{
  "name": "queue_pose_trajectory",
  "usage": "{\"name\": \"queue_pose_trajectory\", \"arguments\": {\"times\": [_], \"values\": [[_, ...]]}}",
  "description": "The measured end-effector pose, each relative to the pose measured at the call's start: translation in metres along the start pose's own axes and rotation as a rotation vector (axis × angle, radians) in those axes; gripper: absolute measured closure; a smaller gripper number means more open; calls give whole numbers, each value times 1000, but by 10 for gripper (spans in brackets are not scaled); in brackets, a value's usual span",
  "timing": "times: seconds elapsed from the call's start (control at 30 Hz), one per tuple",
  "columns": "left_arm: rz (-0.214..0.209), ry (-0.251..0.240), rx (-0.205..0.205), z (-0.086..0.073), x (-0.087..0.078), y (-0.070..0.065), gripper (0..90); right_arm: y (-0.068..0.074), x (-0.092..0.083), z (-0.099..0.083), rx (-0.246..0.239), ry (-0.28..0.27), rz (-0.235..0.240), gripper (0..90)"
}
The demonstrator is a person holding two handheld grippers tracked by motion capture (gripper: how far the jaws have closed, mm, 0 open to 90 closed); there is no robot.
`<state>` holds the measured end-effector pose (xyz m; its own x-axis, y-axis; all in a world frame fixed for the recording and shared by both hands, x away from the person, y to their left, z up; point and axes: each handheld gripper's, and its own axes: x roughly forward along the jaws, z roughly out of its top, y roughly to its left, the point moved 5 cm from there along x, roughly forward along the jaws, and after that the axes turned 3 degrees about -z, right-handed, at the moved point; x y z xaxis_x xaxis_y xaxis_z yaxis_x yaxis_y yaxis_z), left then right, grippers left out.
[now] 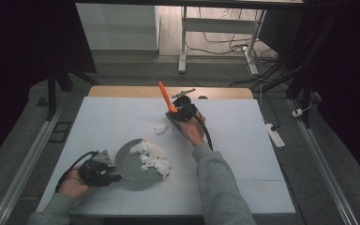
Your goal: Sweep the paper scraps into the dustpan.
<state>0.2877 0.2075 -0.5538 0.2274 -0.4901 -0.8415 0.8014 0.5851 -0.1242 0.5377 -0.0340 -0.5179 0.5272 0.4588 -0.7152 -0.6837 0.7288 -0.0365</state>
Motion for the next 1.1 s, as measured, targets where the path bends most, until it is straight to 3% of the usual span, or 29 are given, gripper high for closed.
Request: {"name": "queue_pose_trajectory", "arguments": {"times": [0.2, 0.37, 0.57, 1.0, 1.1], "values": [[4, -2, -5, 0, 0, 2, 619, 13, 14, 4, -56, 45, 23, 704], [4, -2, -6, 0, 0, 1, 619, 28, 14, 2, -112, 73, 51, 704], [3, 0, -8, 0, 0, 1, 619, 47, 1, -10, -146, 85, 136, 704], [5, -1, -11, 0, 0, 1, 619, 75, -26, -32, -185, 68, 236, 703], [4, 1, -11, 0, 1, 1, 619, 81, -37, -34, -189, 38, 253, 703]]}}
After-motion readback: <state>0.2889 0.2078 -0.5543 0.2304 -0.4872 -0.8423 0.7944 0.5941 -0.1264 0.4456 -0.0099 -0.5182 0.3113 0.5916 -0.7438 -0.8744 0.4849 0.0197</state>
